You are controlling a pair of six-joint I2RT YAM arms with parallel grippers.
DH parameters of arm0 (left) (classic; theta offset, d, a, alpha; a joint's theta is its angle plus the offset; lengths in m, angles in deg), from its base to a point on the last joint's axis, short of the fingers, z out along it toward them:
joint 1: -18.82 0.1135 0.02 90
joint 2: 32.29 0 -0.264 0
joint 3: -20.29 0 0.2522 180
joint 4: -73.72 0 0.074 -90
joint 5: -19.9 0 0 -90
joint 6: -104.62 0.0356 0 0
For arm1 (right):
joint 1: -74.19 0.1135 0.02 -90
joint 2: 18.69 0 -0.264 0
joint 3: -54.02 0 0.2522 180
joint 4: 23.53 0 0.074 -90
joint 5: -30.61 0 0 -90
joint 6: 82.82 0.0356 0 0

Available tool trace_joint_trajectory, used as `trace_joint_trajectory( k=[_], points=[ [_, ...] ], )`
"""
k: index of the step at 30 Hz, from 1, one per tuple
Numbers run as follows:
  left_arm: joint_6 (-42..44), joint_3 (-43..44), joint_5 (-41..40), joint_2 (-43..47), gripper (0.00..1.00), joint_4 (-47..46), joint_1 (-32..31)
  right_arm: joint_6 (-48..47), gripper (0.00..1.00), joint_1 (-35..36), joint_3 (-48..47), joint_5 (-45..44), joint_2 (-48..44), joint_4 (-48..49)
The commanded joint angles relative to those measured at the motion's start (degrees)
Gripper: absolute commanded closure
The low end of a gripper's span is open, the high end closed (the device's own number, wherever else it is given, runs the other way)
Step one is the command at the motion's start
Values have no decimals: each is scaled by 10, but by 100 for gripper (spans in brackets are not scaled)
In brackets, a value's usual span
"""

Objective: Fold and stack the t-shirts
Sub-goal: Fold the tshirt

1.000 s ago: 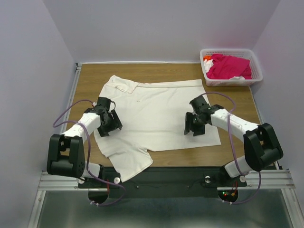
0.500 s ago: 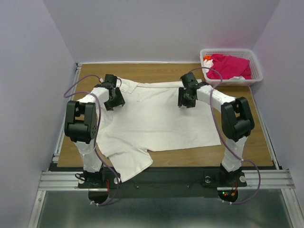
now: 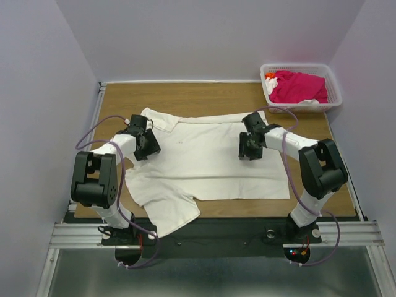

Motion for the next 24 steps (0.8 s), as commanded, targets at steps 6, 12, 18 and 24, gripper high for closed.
trace_joint_trajectory(
  k=[6, 12, 18, 24],
  points=[
    [-24, 17, 16, 74, 24, 96, 23, -13, 44, -1, -7, 5, -98, -27],
    [6, 159, 4, 17, 20, 52, 74, -25, 44, -42, -100, -2, -67, -27],
    [49, 255, 25, -77, 33, 1, 104, -23, 45, -56, -144, 20, -31, -22],
    [59, 333, 39, -166, 33, -5, 120, -20, 45, -56, -141, 29, -28, -15]
  ],
)
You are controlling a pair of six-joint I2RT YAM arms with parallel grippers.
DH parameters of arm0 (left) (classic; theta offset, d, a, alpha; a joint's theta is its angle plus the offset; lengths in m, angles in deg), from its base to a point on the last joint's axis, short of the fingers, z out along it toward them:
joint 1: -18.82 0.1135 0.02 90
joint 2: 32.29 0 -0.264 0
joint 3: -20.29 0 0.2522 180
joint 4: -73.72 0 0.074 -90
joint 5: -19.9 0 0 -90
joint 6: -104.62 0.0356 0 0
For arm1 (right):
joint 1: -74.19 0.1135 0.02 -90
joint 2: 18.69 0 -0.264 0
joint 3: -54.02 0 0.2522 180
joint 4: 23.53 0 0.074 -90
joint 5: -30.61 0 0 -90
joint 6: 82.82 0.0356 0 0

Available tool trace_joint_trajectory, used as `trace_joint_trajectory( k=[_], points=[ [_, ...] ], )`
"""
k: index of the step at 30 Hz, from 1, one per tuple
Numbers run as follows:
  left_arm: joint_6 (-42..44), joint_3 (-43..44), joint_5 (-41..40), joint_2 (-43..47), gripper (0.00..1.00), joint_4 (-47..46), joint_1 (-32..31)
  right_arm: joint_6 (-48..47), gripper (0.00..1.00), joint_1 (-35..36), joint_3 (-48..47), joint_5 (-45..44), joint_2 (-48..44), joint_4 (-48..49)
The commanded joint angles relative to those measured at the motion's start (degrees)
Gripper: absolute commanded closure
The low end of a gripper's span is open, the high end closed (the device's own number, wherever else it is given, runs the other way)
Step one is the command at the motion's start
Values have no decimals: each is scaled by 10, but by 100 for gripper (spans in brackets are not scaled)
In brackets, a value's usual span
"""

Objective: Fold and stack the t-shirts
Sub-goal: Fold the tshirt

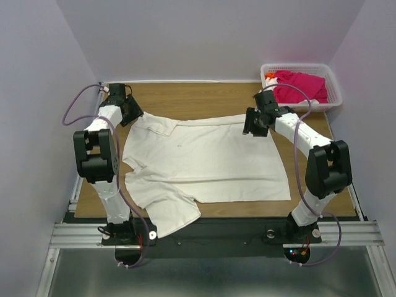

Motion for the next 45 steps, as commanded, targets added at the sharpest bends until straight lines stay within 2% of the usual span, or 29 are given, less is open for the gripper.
trace_joint_trajectory(
  k=[1, 8, 25, 31, 32, 34, 35, 41, 42, 45],
  points=[
    [25, 50, 12, -32, 33, -5, 5, -3, 45, 2, -9, 8, -6, 15],
    [40, 108, -8, -98, 40, 13, 7, -1, 45, -1, 2, 12, -3, 19],
    [52, 109, -18, -134, 42, 23, 6, -4, 45, -9, -7, 18, 24, 25],
    [51, 101, -14, -127, 55, 27, 5, -2, 45, -10, -17, 19, 33, 28],
    [51, 100, -13, -124, 62, 27, 5, -3, 45, -10, -18, 20, 35, 29],
    [51, 99, -13, -120, 66, 29, 5, -2, 45, -11, -21, 19, 36, 30],
    [51, 99, -11, -119, 72, 29, 3, -3, 45, -10, -22, 19, 37, 30],
    [52, 104, -4, -113, 87, 36, 2, -3, 45, -11, -23, 19, 37, 31],
    [51, 104, -5, -112, 93, 37, 1, -2, 45, -12, -24, 19, 36, 31],
    [51, 107, -3, -103, 97, 41, 1, -1, 45, -16, -30, 13, 40, 35]
  ],
)
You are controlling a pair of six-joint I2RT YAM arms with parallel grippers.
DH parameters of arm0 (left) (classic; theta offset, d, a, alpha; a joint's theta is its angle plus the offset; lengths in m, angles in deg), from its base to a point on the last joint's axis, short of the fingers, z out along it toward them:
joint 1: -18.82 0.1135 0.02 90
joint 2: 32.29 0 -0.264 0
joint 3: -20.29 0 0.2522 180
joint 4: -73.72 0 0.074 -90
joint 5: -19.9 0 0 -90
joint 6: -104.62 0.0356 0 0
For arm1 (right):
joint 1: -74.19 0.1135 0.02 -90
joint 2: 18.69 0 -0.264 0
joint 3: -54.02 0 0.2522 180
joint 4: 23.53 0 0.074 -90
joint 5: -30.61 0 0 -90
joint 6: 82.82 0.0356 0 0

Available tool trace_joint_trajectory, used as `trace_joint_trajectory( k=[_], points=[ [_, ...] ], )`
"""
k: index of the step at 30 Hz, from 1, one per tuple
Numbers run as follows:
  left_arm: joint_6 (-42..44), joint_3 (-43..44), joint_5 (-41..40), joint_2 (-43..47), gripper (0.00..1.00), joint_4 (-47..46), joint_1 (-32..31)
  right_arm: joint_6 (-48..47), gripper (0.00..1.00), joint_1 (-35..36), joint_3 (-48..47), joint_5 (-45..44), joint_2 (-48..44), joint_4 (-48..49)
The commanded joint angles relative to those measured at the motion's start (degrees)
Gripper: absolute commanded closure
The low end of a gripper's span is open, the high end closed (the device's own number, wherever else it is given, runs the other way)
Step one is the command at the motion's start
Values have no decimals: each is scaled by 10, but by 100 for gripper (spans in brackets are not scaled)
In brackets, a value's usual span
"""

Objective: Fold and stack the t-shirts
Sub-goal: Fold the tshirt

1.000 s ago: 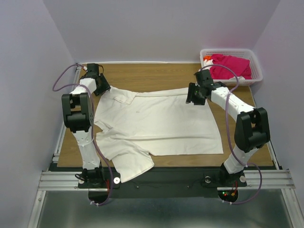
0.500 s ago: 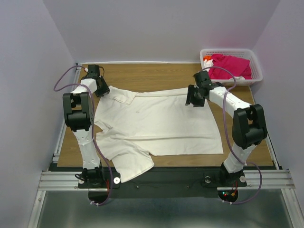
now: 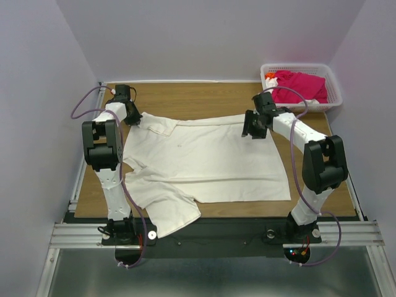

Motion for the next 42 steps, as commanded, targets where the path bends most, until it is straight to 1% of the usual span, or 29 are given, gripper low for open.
trace_joint_trajectory(
  k=[1, 7, 11, 14, 17, 27, 35, 42],
  points=[
    [5, 14, 6, 44, 100, 17, -1, 1, 45, -9, -39, -13, 6, 25],
    [5, 40, 10, 64, 100, 34, 0, 17, 45, -17, -80, -67, 39, 41],
    [3, 52, 14, 72, 100, 38, -1, 37, 45, -21, -110, -132, 66, 62],
    [-1, 56, 25, 72, 100, 38, -1, 82, 45, -28, -122, -170, 90, 75],
    [-5, 56, 29, 72, 100, 40, 0, 113, 44, -38, -127, -189, 104, 89],
    [-15, 59, 38, 76, 100, 40, 0, 204, 43, -41, -124, -209, 161, 163],
    [-18, 70, 43, 71, 100, 43, -1, 224, 44, -41, -141, -217, 193, 183],
    [-17, 70, 42, 68, 100, 45, -1, 226, 46, -41, -149, -229, 199, 190]
  ],
)
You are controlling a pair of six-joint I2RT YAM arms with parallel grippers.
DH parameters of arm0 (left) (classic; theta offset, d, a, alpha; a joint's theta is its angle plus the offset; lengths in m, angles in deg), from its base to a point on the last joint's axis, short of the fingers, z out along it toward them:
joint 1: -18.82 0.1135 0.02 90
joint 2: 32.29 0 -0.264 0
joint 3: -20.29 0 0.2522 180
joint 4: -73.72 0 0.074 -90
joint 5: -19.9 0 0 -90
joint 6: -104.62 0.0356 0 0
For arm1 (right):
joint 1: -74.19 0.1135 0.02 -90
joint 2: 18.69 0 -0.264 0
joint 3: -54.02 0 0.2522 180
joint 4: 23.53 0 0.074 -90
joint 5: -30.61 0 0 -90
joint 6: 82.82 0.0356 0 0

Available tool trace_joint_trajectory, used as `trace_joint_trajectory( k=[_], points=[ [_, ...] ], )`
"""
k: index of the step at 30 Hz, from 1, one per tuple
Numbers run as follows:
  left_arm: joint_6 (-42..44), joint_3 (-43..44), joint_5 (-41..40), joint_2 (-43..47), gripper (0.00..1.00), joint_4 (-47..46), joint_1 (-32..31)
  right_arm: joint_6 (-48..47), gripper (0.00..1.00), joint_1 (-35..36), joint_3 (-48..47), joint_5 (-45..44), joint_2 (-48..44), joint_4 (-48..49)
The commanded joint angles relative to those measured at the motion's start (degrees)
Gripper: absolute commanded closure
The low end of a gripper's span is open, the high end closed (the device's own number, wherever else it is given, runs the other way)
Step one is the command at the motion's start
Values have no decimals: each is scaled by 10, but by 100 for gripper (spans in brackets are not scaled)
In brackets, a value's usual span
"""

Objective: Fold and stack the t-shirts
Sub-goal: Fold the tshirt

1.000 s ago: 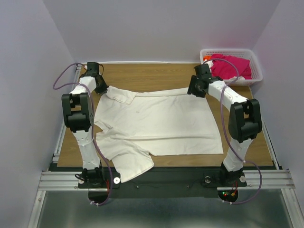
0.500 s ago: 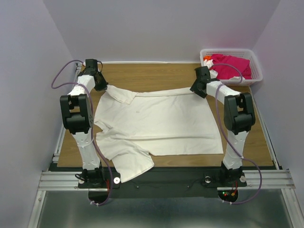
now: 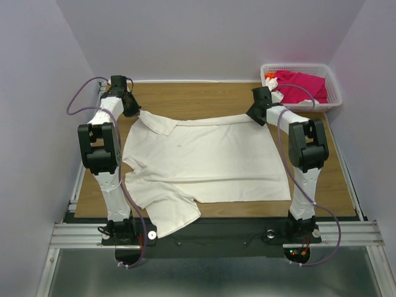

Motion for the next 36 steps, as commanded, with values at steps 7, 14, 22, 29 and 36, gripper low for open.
trace_joint_trajectory(
  k=[7, 14, 22, 29, 36],
  points=[
    [1, 29, 0, 30, 100, 9, 0, 17, 48, 0, -30, -22, 20, 31],
    [2, 31, -1, 29, 100, 11, 2, 17, 71, 0, -29, -25, 22, 32],
    [-3, 56, -1, 26, 100, 18, 8, -2, 99, 0, -35, -40, 10, 32],
    [-14, 102, 7, 23, 100, 31, 20, -48, 99, 0, -69, -60, 0, 31],
    [-20, 134, 17, 20, 100, 44, 25, -123, 99, 0, -94, -70, -12, 32]
  ],
)
